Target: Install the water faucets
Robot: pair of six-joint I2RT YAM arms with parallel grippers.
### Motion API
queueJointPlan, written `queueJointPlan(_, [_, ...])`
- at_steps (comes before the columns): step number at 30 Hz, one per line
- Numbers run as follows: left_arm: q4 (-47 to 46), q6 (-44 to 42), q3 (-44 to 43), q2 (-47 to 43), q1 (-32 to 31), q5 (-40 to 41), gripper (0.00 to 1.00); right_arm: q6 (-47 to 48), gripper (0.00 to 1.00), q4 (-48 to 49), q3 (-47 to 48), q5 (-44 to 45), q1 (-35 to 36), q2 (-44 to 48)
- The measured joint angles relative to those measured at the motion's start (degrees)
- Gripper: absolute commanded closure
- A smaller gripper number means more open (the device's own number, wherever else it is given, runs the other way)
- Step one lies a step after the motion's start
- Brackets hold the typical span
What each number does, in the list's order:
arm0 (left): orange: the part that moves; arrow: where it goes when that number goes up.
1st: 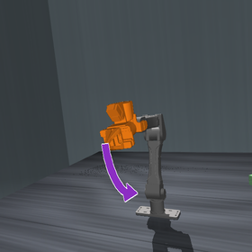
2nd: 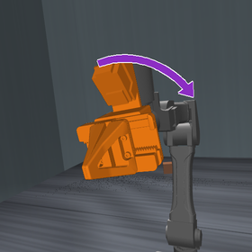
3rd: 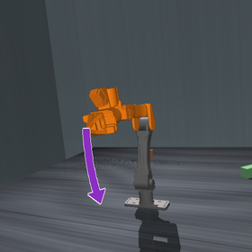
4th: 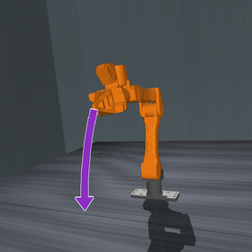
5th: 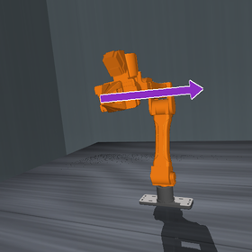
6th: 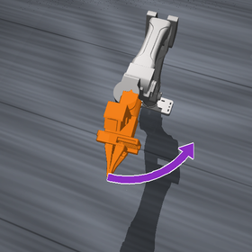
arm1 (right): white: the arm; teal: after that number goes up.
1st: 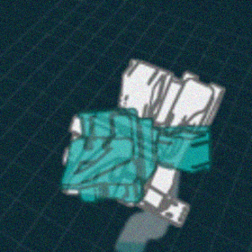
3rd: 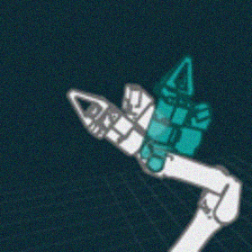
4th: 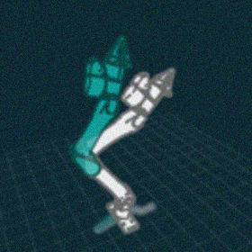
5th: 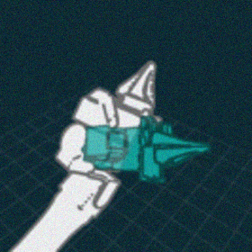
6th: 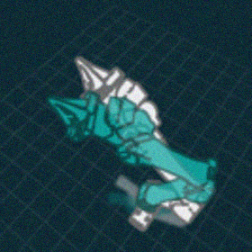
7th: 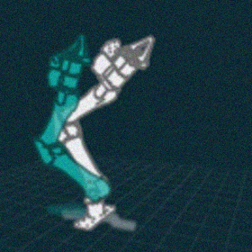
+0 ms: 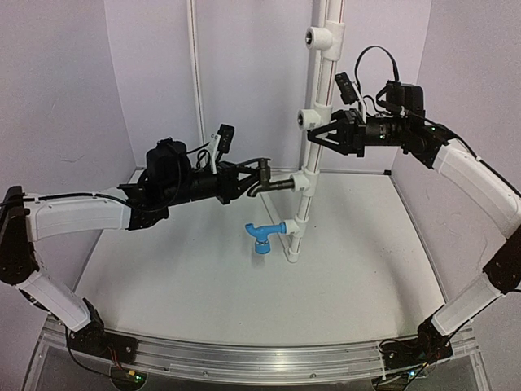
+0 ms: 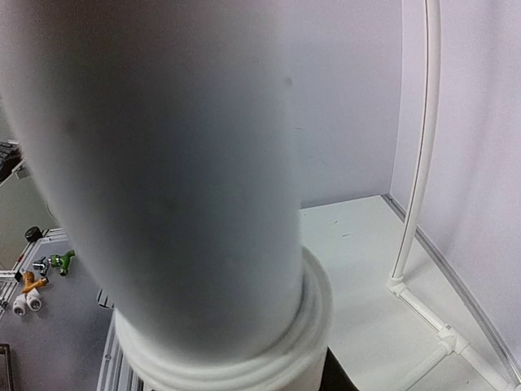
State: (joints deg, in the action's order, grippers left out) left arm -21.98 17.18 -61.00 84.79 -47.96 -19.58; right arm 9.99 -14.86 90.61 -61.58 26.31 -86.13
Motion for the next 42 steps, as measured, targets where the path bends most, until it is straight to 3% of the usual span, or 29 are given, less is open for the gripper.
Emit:
queueJointPlan(9, [5.7, -1.9, 5.4, -12.9, -1.3, 6.5, 0.68, 0.0, 1.0, 0.1, 0.0, 0.4, 0.1, 0.0])
queueJointPlan(16, [11.2, 2.8, 3.7, -14.0, 4.8, 10.3, 0.61, 0.0, 1.0, 0.1, 0.0, 0.4, 0.1, 0.0])
queueJointPlan(23, [16.7, 11.6, -8.6, -3.8, 13.4, -2.0, 0.59, 0.0, 1.0, 0.1, 0.0, 0.4, 0.1, 0.0])
queueJointPlan(32, [23.6, 14.4, -22.7, 7.9, 13.4, -18.7, 0.62, 0.0, 1.0, 0.1, 0.0, 0.4, 0.1, 0.0])
queueJointPlan(42, [26.7, 14.6, -28.3, 12.9, 13.1, -25.7, 0.68, 0.0, 1.0, 0.1, 0.0, 0.5, 0.1, 0.0])
